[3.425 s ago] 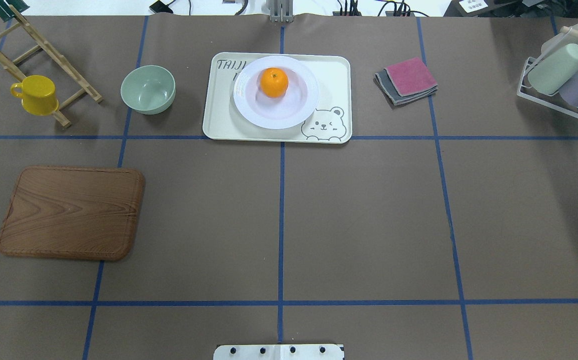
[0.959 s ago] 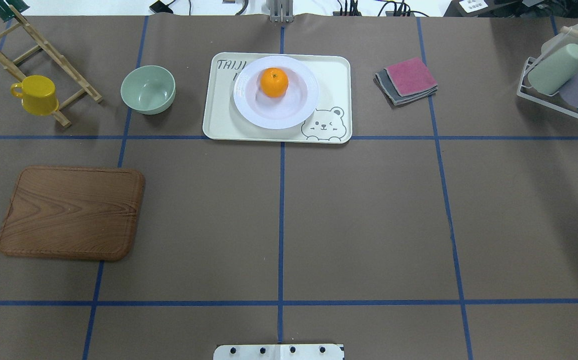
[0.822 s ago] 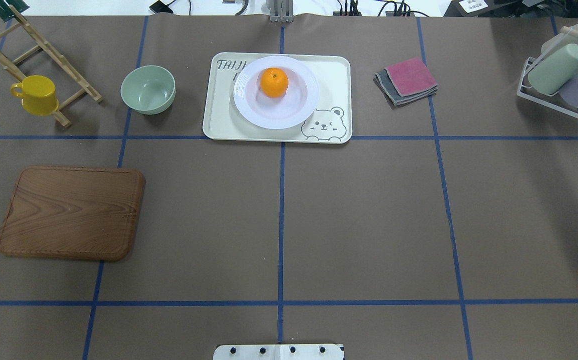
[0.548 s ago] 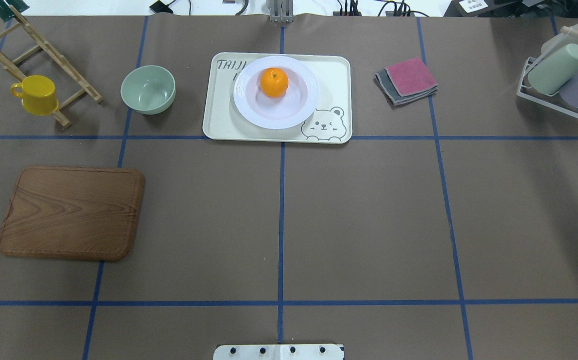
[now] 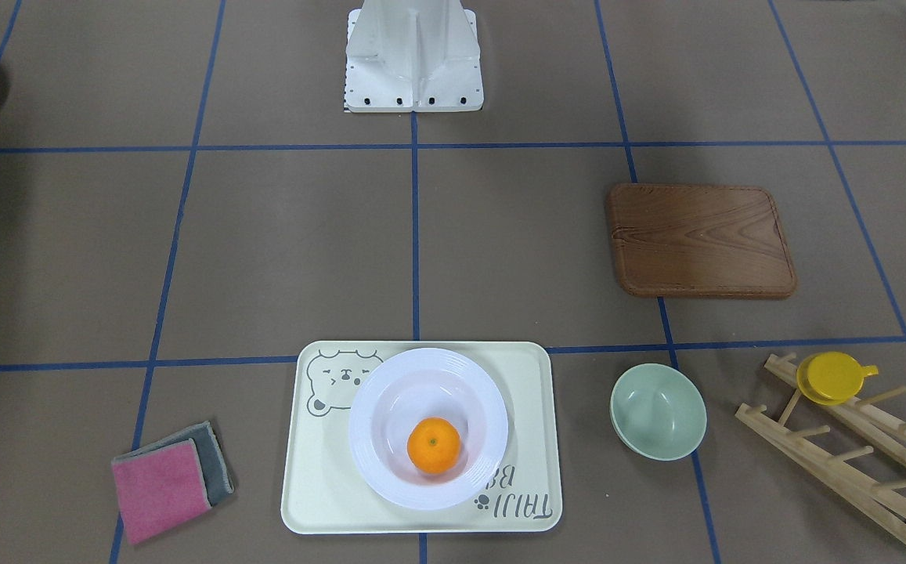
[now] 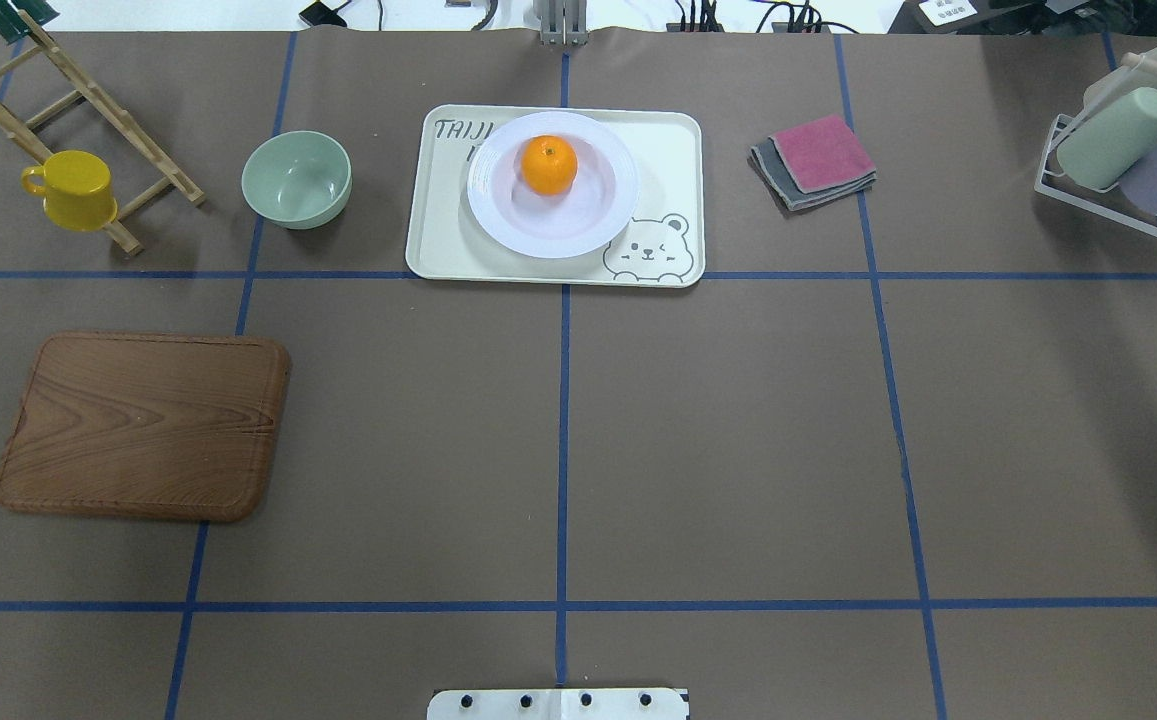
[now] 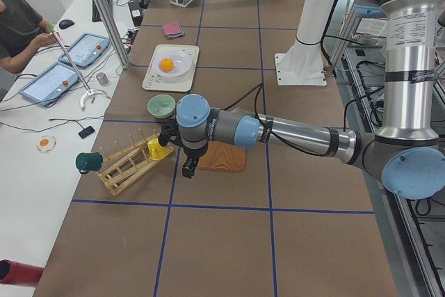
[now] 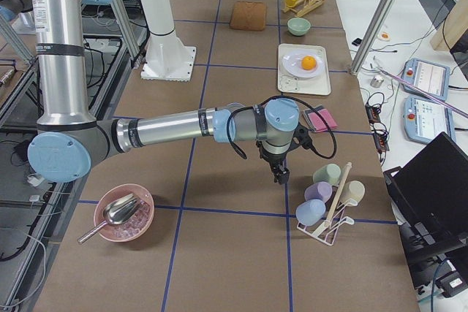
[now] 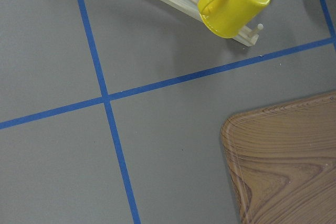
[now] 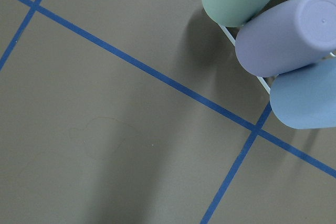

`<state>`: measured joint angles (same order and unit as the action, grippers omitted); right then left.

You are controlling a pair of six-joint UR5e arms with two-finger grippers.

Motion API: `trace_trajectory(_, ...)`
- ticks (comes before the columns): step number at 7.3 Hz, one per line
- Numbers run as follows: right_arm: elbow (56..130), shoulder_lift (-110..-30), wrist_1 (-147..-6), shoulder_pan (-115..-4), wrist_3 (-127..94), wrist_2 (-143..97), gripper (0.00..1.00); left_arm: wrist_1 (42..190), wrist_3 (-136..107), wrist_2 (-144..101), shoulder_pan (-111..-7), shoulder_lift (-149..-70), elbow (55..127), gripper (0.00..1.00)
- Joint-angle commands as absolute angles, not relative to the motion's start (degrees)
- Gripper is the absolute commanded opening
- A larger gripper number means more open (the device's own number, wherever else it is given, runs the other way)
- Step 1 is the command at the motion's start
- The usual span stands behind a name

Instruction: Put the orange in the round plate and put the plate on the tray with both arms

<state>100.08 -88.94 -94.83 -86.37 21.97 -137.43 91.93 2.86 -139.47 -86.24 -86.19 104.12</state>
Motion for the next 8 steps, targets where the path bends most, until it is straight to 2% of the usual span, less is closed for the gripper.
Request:
trace_trajectory(1, 99.8, -88.9, -94.8, -86.3, 22.0, -137.2, 1.00, 91.8, -0.7, -139.4, -86.2, -86.3, 103.8, 1.00)
trace_trajectory(8, 99.8, -87.8, -95.0, -85.3, 22.0, -131.0, 1.00, 92.1, -4.1, -129.6, -84.0, -87.5, 104.2, 1.00)
